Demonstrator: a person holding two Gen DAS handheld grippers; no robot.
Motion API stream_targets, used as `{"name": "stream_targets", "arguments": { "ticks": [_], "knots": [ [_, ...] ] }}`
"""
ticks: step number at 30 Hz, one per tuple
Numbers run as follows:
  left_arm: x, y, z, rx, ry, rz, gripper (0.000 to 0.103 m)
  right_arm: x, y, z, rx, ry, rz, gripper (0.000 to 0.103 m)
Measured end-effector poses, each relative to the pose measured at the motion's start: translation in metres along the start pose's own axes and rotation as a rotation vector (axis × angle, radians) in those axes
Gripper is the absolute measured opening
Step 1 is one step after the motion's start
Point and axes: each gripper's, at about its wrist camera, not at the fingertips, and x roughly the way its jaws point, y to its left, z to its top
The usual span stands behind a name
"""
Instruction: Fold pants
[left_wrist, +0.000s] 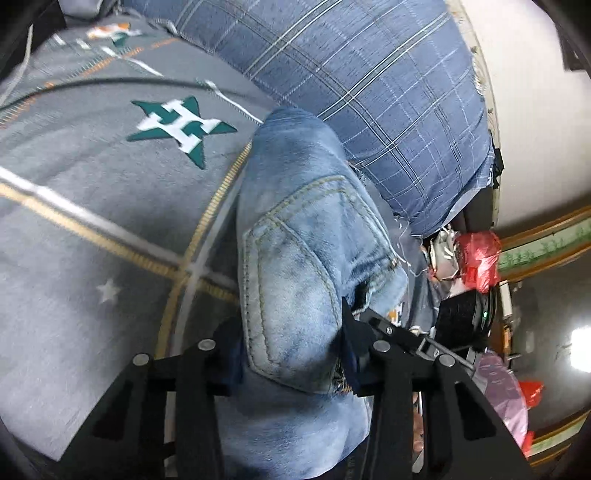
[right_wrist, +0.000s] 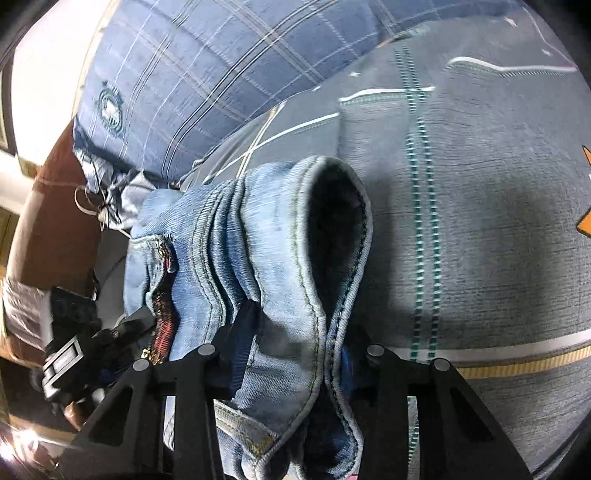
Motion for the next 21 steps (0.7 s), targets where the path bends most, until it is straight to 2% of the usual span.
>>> {"name": "stream_targets", "arguments": {
  "ticks": [2,5,6,8,11,14,17,21],
  "knots": [
    [-0.002,0.007,-0.002,-0.004,0.004,0.013,0.045,0.008,0.016,0.0,-0.065,-0.006,-0.037,0.04],
    [0.013,0.032,0.006,-0.115,0.049,0.006,0.052,0.014,0.023,0.0,-0.087,-0.004,-0.055,0.039],
    [0.018,0.042,0.009,-0.147,0.063,0.002,0.051,0.013,0.022,0.0,-0.085,-0.004,-0.057,0.037],
    [0.014,0.041,0.009,-0.142,0.047,-0.001,0.041,0.008,0.03,-0.002,-0.122,-0.03,-0.079,0.031],
    [-0.003,0.02,0.007,-0.056,-0.04,-0.001,0.037,-0.005,0.052,-0.012,-0.255,-0.102,-0.14,0.026],
    [-0.018,0.012,0.011,-0.044,-0.109,-0.045,0.036,-0.01,0.055,-0.008,-0.236,-0.134,-0.091,0.023],
    [-0.022,0.009,0.023,-0.059,-0.114,-0.066,0.036,-0.019,0.056,0.006,-0.207,-0.157,-0.029,0.022],
    [-0.033,-0.015,0.061,-0.031,-0.151,-0.064,0.036,-0.023,0.08,0.046,-0.222,-0.186,-0.008,0.022]
  ]
}}
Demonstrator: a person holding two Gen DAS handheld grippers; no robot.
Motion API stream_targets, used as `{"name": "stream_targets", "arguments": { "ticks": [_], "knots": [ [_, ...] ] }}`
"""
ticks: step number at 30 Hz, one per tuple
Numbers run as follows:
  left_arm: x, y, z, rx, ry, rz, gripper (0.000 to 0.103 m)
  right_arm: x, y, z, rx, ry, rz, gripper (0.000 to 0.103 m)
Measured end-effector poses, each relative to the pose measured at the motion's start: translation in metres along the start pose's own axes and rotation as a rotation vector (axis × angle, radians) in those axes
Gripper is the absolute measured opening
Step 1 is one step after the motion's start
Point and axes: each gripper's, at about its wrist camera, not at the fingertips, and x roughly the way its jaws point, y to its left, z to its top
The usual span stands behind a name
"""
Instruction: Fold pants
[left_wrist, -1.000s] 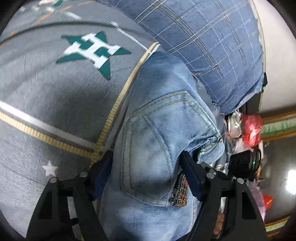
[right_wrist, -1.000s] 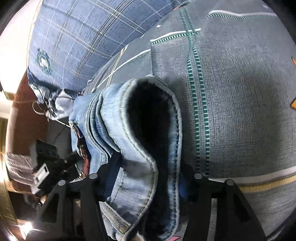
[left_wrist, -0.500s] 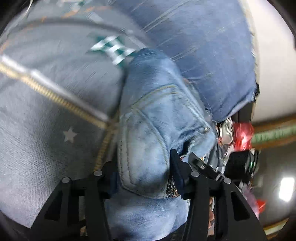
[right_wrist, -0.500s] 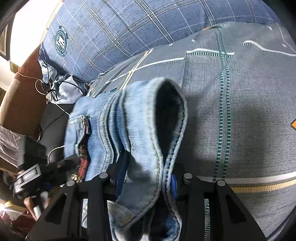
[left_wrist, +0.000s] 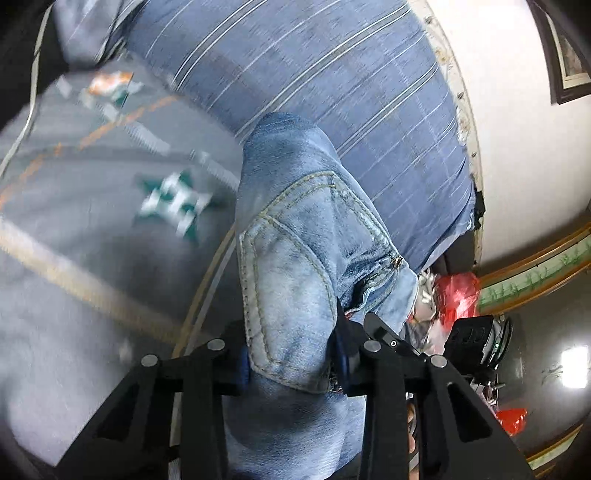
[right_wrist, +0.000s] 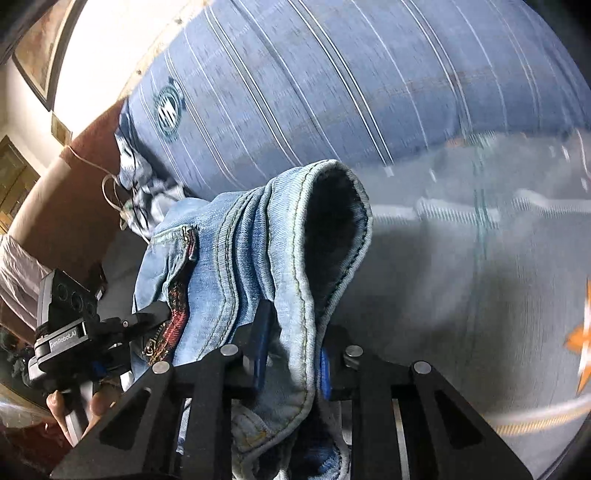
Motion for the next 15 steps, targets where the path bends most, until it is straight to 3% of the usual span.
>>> {"name": "stream_targets", "arguments": {
  "ticks": [3,6,9,12,15],
  "knots": [
    [0.0,-0.014,0.034,0.03,-0.033,0.003,0.036,0.003,0.009,0.036,-0.019,-0.02,0.017,0.022],
    [0.009,-0.009,0.048,0.041,-0.056,0.0,0.036,0.016,0.01,0.058,-0.034,-0.037,0.025,0.022],
    [0.033,0.011,0.048,0.012,-0.057,0.003,0.036,0.037,-0.01,0.055,0.013,-0.056,0.058,0.022],
    [0.06,0.023,0.052,-0.002,0.001,0.059,0.036,0.066,-0.036,0.059,0.107,0.002,0.045,0.022],
    [0.068,0.026,0.051,-0.006,0.011,0.057,0.036,0.075,-0.051,0.063,0.167,0.017,0.052,0.022]
  ]
}}
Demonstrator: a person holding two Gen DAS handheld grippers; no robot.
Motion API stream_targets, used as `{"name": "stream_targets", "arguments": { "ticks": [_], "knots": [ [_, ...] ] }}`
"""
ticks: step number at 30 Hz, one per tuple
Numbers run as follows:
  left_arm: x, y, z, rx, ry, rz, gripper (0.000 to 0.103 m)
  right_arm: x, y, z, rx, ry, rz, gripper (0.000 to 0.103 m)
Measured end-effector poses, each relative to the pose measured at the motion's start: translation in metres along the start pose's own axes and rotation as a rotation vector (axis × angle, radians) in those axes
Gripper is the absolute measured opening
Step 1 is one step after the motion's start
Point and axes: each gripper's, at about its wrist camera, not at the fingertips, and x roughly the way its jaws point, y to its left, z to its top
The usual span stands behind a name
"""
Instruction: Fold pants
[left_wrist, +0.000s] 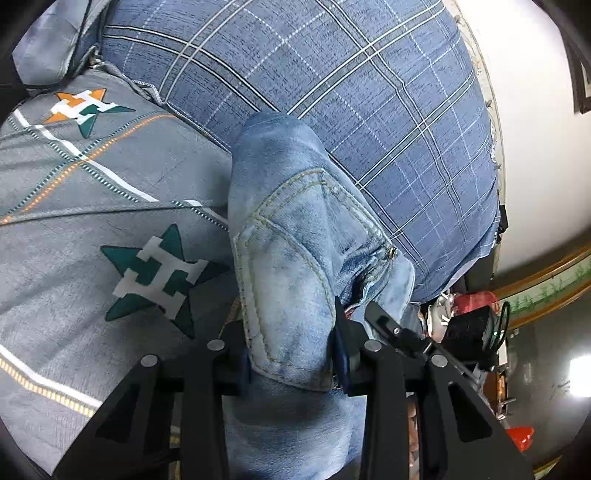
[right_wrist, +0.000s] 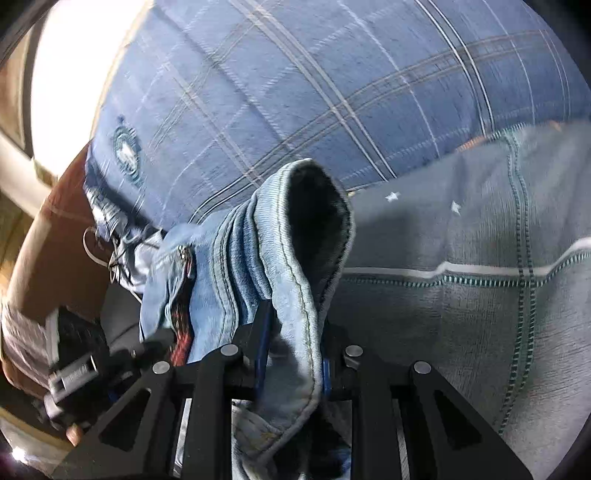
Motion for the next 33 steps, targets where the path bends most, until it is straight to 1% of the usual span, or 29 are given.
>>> {"name": "stream_targets", "arguments": {
  "ticks": [2,3,4,5,6,7,8,10,11,12,13,14,15,17,20,21,24,26,27,28,29,31,33],
  "knots": [
    [0.005,0.002,0.001,0.003,0.005,0.011,0.038,0.002,-0.002,0.001,0.0,-0.005,-0.012,0.022],
    [0.011,0.008,0.002,-0.021,0.021,0.03,0.039,0.006,-0.005,0.0,0.017,-0.003,-0.02,0.024],
    [0.014,0.01,0.003,-0.043,0.035,0.046,0.043,0.014,-0.011,-0.002,0.04,0.01,-0.025,0.028],
    [0.02,0.018,0.003,-0.076,0.054,0.078,0.047,0.024,-0.019,-0.005,0.067,0.034,-0.038,0.033],
    [0.024,0.024,0.002,-0.094,0.058,0.113,0.05,0.035,-0.025,-0.009,0.089,0.055,-0.073,0.037],
    [0.026,0.028,0.001,-0.093,0.053,0.142,0.057,0.04,-0.029,-0.011,0.101,0.063,-0.087,0.049],
    [0.024,0.029,0.001,-0.087,0.047,0.158,0.059,0.039,-0.031,-0.014,0.127,0.061,-0.074,0.053],
    [0.013,0.023,0.0,-0.066,0.017,0.162,0.059,0.029,-0.025,-0.014,0.143,0.049,-0.041,0.055],
    [0.006,0.018,0.0,-0.042,-0.006,0.175,0.061,0.019,-0.019,-0.013,0.125,0.03,-0.034,0.058],
    [-0.004,0.012,-0.002,-0.012,-0.038,0.19,0.063,0.005,-0.012,-0.014,0.097,-0.011,-0.044,0.061],
    [-0.014,0.007,-0.003,0.02,-0.075,0.196,0.067,-0.007,-0.006,-0.015,0.078,-0.045,-0.058,0.067],
    [-0.027,-0.003,-0.008,0.065,-0.122,0.209,0.073,-0.019,0.0,-0.018,0.059,-0.079,-0.066,0.074],
    [-0.039,-0.009,-0.015,0.109,-0.165,0.229,0.077,-0.031,0.005,-0.021,0.04,-0.114,-0.061,0.076],
    [-0.054,-0.022,-0.028,0.211,-0.243,0.278,0.084,-0.049,0.012,-0.027,0.016,-0.154,-0.043,0.077],
    [-0.065,-0.034,-0.045,0.31,-0.306,0.355,0.086,-0.07,0.018,-0.043,-0.026,-0.199,-0.034,0.078],
    [-0.07,-0.035,-0.056,0.335,-0.322,0.384,0.086,-0.077,0.019,-0.047,-0.038,-0.213,-0.049,0.078],
    [-0.08,-0.035,-0.079,0.371,-0.351,0.433,0.088,-0.093,0.02,-0.068,-0.075,-0.246,-0.103,0.078],
    [-0.086,-0.044,-0.098,0.418,-0.386,0.476,0.091,-0.101,0.031,-0.084,-0.12,-0.263,-0.133,0.078],
    [-0.089,-0.047,-0.112,0.456,-0.42,0.524,0.093,-0.106,0.037,-0.096,-0.156,-0.276,-0.151,0.078],
    [-0.09,-0.048,-0.118,0.473,-0.443,0.551,0.096,-0.111,0.043,-0.107,-0.189,-0.291,-0.17,0.078],
    [-0.093,-0.05,-0.128,0.489,-0.475,0.575,0.1,-0.116,0.049,-0.12,-0.224,-0.311,-0.194,0.081],
    [-0.1,-0.051,-0.147,0.511,-0.527,0.607,0.101,-0.125,0.059,-0.148,-0.285,-0.348,-0.23,0.082],
    [-0.104,-0.05,-0.161,0.537,-0.536,0.622,0.101,-0.132,0.067,-0.173,-0.33,-0.37,-0.253,0.082]
  ]
}}
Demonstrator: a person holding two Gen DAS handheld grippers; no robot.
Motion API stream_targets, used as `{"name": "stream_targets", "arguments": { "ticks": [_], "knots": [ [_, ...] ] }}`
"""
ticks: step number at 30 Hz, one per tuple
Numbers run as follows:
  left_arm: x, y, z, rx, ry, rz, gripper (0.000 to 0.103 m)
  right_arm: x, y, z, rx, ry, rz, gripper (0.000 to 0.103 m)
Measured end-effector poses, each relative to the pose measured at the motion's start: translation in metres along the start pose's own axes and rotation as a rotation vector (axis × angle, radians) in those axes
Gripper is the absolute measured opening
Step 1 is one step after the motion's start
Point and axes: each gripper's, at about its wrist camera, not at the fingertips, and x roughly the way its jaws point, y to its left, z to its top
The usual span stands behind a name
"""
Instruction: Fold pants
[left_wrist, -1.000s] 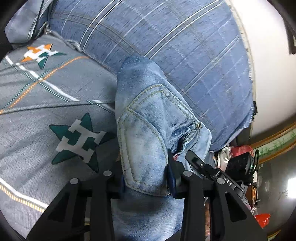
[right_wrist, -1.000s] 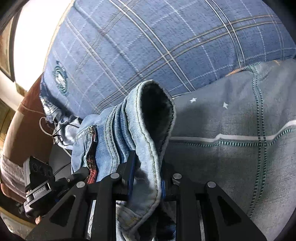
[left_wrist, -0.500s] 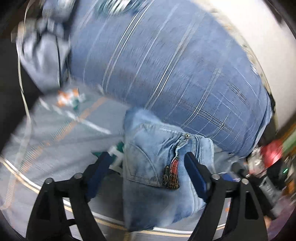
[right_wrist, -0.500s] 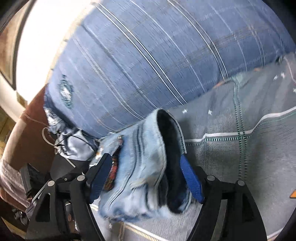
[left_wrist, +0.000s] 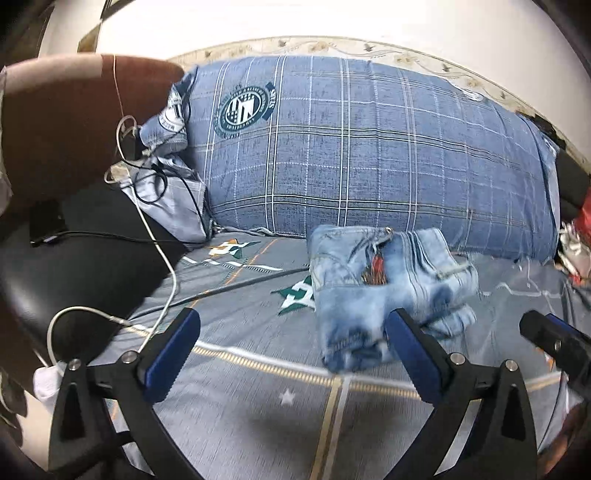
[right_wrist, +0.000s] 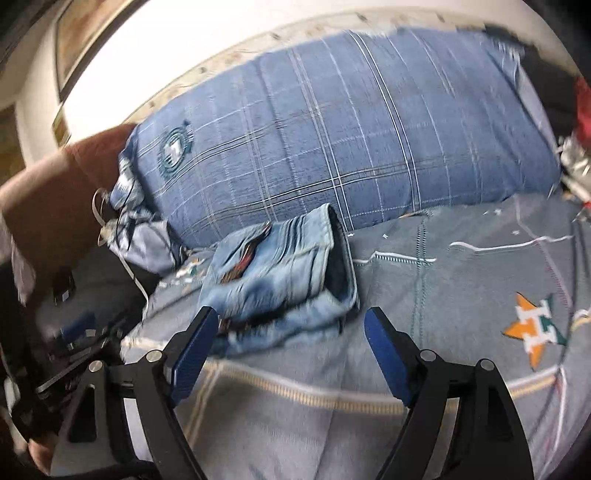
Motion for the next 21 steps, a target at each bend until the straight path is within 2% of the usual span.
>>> {"name": "stream_targets", "arguments": {
  "ticks": [4,8,15,21],
  "knots": [
    [-0.018,-0.003,-0.011,0.011,0.025,-0.028,0.102,-0.029,0.017,-0.017,-0.032,-0.044,0.007,0.082],
    [-0.034,-0.01,-0.021,0.057,0.032,-0.03,0.102,-0.044,0.014,-0.022,-0.015,-0.068,0.013,0.083],
    [-0.027,-0.012,-0.025,0.051,0.109,-0.059,0.102,-0.035,-0.004,-0.026,0.085,0.001,0.061,0.083],
    [-0.027,-0.014,-0.027,0.046,0.117,-0.062,0.102,-0.033,-0.001,-0.027,0.057,0.011,0.066,0.083]
  ]
}}
